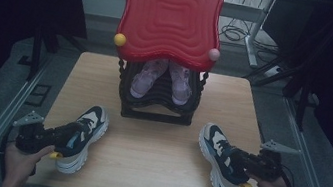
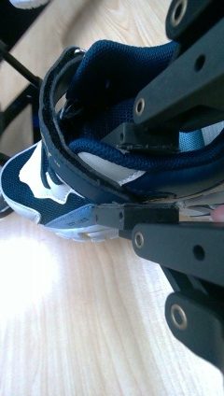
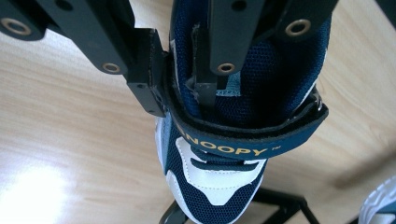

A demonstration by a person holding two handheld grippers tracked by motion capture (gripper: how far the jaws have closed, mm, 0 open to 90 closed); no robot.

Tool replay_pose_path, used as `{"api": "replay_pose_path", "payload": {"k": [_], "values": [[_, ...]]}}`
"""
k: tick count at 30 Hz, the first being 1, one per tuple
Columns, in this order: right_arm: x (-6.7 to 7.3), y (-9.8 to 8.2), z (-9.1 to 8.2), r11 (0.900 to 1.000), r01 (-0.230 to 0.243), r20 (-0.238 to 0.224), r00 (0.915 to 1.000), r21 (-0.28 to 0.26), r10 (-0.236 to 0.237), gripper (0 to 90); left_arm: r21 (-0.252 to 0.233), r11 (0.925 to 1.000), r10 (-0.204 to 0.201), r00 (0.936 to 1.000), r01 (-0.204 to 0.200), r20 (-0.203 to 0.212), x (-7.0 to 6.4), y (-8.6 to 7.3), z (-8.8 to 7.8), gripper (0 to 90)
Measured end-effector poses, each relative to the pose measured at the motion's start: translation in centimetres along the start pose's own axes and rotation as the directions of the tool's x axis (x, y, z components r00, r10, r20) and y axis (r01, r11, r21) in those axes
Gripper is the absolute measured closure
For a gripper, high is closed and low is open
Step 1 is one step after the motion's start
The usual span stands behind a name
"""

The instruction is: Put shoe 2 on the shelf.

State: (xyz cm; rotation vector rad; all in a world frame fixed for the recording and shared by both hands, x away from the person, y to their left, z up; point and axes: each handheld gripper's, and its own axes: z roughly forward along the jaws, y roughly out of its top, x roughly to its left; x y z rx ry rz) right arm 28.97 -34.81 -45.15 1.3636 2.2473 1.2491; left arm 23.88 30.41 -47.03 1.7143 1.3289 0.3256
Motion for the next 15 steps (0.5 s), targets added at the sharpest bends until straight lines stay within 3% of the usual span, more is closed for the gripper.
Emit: {"api": "replay_pose_path", "payload": {"k": [5,15], "values": [[-0.24,-0.16,0.03,0.998,-0.027,0.003,0.9996,-0.056,0.027,76.0,-0.046,0.9988,-0.015,0.9998,0.016,0.013,0.03,0.41,-0.39,70.6],[-0.52,-0.49,-0.07,0.988,-0.071,0.001,0.9974,-0.14,0.072,76.0,-0.091,0.9954,-0.028,0.9988,0.032,0.039,0.15,0.89,-0.67,70.7]]}}
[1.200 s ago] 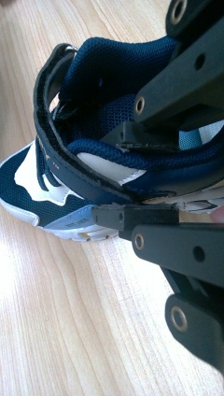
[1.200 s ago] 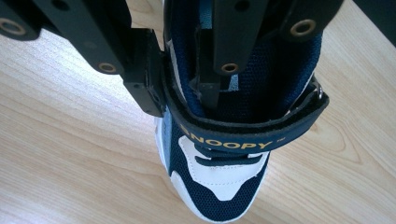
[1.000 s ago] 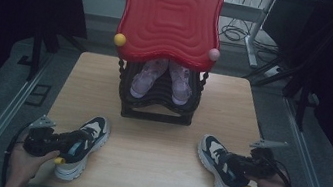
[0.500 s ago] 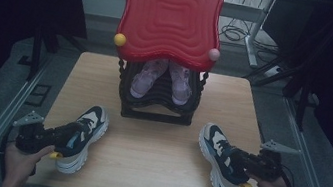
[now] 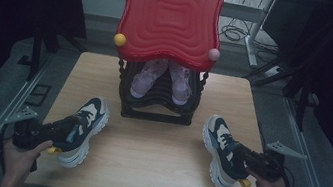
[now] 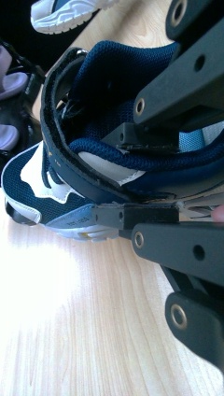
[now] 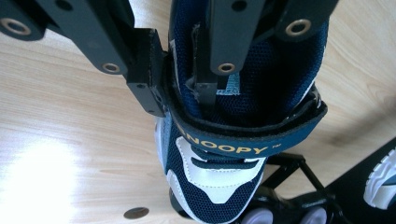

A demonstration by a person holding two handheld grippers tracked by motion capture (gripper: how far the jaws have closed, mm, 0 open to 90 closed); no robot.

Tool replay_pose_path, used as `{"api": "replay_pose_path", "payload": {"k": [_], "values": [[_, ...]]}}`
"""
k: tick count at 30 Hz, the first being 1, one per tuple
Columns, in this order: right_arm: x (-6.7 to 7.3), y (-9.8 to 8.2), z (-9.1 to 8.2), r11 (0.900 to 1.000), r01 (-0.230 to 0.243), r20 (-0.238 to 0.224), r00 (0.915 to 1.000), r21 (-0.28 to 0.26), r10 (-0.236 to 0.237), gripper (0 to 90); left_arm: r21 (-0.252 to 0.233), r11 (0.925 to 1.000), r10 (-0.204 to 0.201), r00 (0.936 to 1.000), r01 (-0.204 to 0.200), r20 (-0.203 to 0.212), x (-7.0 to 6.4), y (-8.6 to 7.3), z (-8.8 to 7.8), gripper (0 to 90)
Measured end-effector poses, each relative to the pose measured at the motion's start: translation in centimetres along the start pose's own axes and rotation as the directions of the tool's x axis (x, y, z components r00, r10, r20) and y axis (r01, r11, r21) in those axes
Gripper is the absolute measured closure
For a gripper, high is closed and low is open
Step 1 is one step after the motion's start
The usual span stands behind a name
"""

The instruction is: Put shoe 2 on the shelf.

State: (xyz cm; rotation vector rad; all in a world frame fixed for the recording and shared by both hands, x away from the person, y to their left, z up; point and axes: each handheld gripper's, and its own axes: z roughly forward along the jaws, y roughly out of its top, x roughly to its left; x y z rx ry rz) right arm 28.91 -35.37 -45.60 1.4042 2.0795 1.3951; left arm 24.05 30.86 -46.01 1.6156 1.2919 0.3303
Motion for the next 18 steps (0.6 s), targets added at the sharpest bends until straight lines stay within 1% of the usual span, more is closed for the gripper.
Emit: {"api": "replay_pose_path", "payload": {"k": [3,5,9,10,11,15,18], "values": [[-0.2,0.0,-0.2,1.0,-0.012,0.007,0.9999,-0.029,0.012,76.0,-0.019,0.9997,-0.012,0.9999,0.012,0.002,0.1,0.2,0.0,70.7],[-0.4,0.0,-0.5,0.998,-0.031,0.006,0.9995,-0.047,0.032,76.0,-0.035,0.9992,-0.022,0.9997,0.022,0.009,0.2,0.5,0.0,70.7],[-0.9,0.2,-0.7,0.991,-0.07,-0.001,0.9975,-0.111,0.07,76.0,-0.071,0.9967,-0.037,0.9991,0.038,0.019,0.4,1.1,-0.1,70.7],[-1.0,0.3,-0.7,0.99,-0.073,-0.002,0.9973,-0.122,0.074,76.0,-0.087,0.9951,-0.043,0.9987,0.045,0.026,0.5,1.3,-0.2,70.7],[-1.2,0.5,-0.7,0.986,-0.087,-0.01,0.9962,-0.142,0.086,76.0,-0.096,0.9942,-0.046,0.9986,0.048,0.029,0.5,1.5,-0.3,70.7],[-1.7,1.3,-0.4,0.978,-0.096,-0.021,0.9954,-0.184,0.094,76.0,-0.143,0.9871,-0.067,0.9969,0.072,0.04,0.8,2.1,-0.6,70.6],[-1.9,2.0,-0.1,0.97,-0.113,-0.037,0.9935,-0.214,0.107,76.0,-0.165,0.9824,-0.082,0.9956,0.088,0.045,1.1,2.5,-0.6,70.6]]}}
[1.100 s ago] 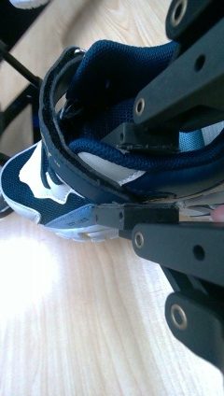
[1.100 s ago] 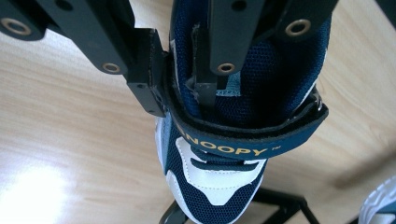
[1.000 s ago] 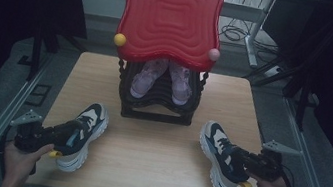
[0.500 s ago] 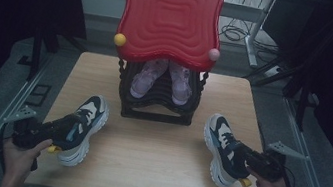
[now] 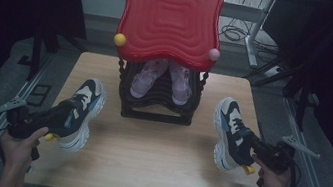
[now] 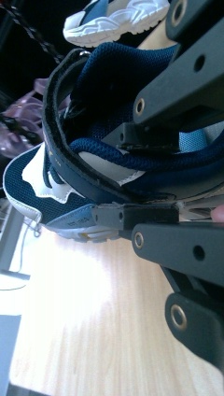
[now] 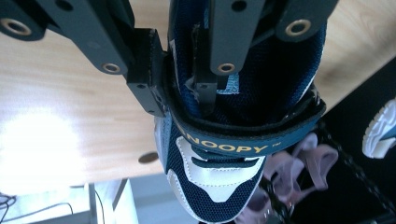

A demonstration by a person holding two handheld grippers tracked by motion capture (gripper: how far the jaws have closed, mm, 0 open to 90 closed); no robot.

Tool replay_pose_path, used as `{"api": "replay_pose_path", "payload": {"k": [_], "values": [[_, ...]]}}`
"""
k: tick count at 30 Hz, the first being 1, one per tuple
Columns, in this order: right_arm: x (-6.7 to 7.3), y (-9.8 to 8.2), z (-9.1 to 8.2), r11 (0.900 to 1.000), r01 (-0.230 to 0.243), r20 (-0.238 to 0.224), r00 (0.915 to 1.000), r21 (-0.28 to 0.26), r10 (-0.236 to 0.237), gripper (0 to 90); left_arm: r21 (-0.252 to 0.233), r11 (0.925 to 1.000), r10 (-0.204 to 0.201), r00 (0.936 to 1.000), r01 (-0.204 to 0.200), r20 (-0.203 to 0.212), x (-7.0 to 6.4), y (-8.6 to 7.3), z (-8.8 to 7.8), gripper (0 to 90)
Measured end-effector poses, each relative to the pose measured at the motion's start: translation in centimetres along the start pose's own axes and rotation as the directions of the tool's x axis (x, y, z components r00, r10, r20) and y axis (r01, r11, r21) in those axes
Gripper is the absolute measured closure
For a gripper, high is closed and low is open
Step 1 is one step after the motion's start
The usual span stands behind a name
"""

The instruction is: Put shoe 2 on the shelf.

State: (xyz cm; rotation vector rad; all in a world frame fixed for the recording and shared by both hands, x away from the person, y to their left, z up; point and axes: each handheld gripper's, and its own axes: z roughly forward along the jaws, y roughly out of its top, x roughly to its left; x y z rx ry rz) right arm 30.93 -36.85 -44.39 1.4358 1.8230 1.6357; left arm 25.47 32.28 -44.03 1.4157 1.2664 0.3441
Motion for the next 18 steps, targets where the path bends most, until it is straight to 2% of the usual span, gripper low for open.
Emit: {"api": "replay_pose_path", "payload": {"k": [3,6,10,14,18], "values": [[-0.1,0.4,0.3,1.0,-0.011,-0.009,0.9999,-0.024,0.011,76.0,-0.023,0.9995,-0.022,0.9997,0.022,0.013,0.3,0.4,-0.1,70.6],[0.0,0.7,0.8,0.999,-0.013,-0.009,0.9999,-0.044,0.012,75.9,-0.04,0.9989,-0.023,0.9996,0.024,0.018,0.4,0.9,-0.2,70.6],[0.5,1.3,1.2,0.998,-0.009,-0.003,1.0,-0.068,0.008,75.9,-0.064,0.9978,-0.015,0.9997,0.016,0.019,0.3,1.6,-0.3,70.6],[0.9,2.1,1.3,0.996,-0.018,-0.011,0.9998,-0.092,0.017,75.9,-0.086,0.9962,-0.008,0.9991,0.012,0.04,0.2,2.6,-0.4,70.8],[0.8,2.8,1.4,0.993,-0.016,-0.013,0.9998,-0.113,0.015,75.9,-0.1,0.995,0.002,0.999,0.002,0.045,0.1,3.4,-0.3,71.0]]}}
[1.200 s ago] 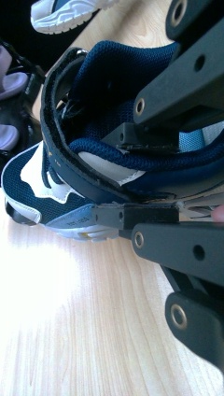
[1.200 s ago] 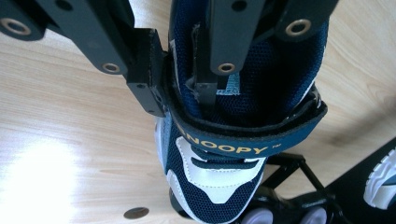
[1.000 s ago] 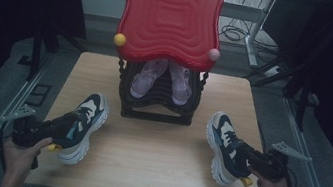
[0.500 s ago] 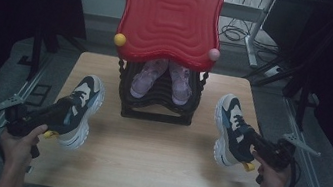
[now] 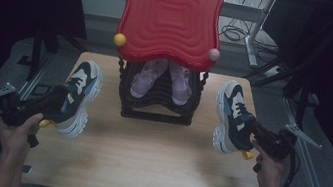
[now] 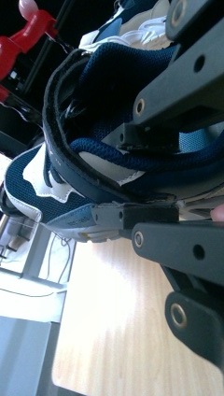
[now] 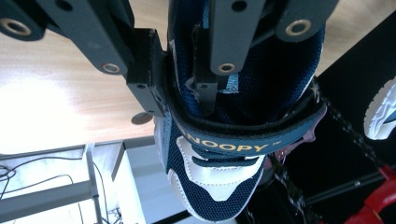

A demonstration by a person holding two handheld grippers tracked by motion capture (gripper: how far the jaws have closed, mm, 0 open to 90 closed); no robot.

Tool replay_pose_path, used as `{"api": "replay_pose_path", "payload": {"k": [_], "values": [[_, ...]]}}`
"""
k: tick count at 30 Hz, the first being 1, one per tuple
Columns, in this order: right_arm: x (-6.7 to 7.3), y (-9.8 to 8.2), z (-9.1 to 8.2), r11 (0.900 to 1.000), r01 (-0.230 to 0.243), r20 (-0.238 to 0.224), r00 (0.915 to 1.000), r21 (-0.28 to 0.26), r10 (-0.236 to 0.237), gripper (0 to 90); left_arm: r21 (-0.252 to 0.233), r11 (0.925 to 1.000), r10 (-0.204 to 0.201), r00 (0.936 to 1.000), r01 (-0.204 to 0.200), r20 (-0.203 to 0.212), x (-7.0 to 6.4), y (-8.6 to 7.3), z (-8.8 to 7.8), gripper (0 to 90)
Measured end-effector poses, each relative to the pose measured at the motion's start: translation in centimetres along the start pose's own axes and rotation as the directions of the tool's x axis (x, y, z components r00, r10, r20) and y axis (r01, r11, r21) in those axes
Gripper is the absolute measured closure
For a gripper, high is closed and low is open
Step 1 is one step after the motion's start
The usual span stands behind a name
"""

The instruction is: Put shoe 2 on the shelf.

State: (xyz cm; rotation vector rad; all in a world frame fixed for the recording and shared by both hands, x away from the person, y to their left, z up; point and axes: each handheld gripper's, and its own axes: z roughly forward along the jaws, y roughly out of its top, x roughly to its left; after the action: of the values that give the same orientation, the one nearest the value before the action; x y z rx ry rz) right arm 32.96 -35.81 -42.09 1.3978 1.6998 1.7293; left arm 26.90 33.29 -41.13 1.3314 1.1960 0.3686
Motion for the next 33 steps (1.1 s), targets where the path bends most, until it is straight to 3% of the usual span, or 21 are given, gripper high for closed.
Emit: {"api": "replay_pose_path", "payload": {"k": [6,15,33], "values": [[-0.3,1.0,0.5,0.999,-0.019,-0.009,0.9998,-0.031,0.019,75.9,-0.03,0.9994,-0.015,0.9999,0.015,0.007,0.3,1.1,0.4,71.0],[0.5,3.3,1.3,0.997,-0.014,-0.027,0.9996,-0.082,0.011,75.9,-0.068,0.9975,-0.016,0.9996,0.018,0.021,0.1,3.1,0.9,71.1],[1.2,6.7,2.3,0.991,-0.009,-0.05,0.9987,-0.136,0.002,75.8,-0.106,0.9943,0.013,0.9993,-0.009,0.035,-0.5,6.9,2.3,71.1]]}}
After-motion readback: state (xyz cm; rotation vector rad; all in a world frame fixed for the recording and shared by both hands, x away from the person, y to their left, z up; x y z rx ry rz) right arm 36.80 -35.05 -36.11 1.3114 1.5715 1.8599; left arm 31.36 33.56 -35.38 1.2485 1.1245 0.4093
